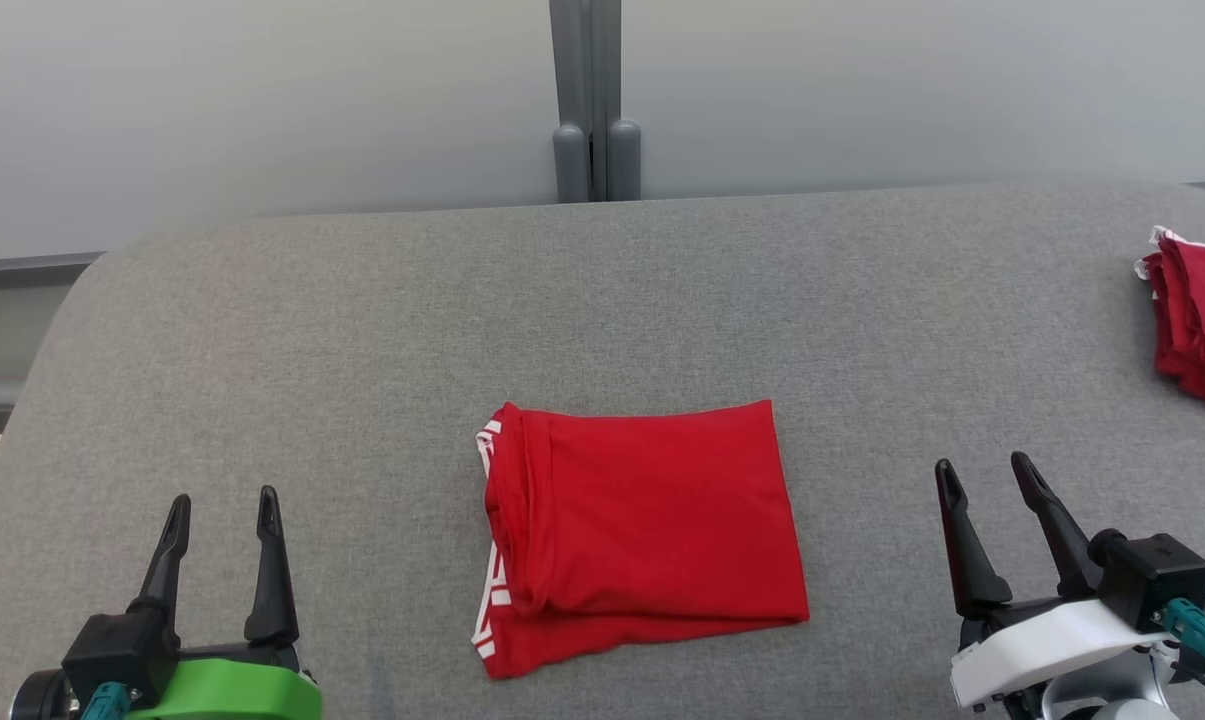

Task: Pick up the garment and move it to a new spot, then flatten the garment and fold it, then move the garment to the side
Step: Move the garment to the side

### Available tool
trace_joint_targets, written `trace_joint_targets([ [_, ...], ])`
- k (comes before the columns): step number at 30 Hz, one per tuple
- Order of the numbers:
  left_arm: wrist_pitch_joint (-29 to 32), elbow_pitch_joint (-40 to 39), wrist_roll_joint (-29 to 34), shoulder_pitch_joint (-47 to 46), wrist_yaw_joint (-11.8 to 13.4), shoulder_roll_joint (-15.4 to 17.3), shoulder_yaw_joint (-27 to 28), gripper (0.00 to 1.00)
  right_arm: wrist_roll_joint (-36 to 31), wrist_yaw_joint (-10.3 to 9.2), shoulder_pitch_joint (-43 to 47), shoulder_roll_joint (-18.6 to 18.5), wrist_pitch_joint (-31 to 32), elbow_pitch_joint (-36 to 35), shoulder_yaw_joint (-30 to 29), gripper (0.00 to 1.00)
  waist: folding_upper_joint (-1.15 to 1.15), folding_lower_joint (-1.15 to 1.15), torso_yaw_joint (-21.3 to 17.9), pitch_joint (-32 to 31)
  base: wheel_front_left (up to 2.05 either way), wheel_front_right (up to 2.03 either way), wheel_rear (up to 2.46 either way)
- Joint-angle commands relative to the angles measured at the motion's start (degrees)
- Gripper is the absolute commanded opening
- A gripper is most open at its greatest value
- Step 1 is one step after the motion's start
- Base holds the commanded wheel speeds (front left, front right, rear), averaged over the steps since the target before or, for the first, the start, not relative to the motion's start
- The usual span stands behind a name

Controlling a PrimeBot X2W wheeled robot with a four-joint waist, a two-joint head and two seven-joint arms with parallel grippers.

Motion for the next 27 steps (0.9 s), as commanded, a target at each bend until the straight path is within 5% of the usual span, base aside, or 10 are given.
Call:
trace_joint_targets([
  [1,0.1,-0.2,-0.2,0.6,0.3,0.5,0.0,1.00,-0.5,-0.02,0.7,0.0,0.0,-0.3,-0.2,1.00,0.00,0.00,0.1,0.1,0.00,0.00,0.00],
  [27,-0.2,-0.1,-1.4,-0.6,1.2,1.3,-0.7,1.00,-0.7,-0.02,-4.9,-0.2,0.2,2.5,3.5,1.00,0.00,0.00,0.2,1.5,0.00,0.00,0.00],
])
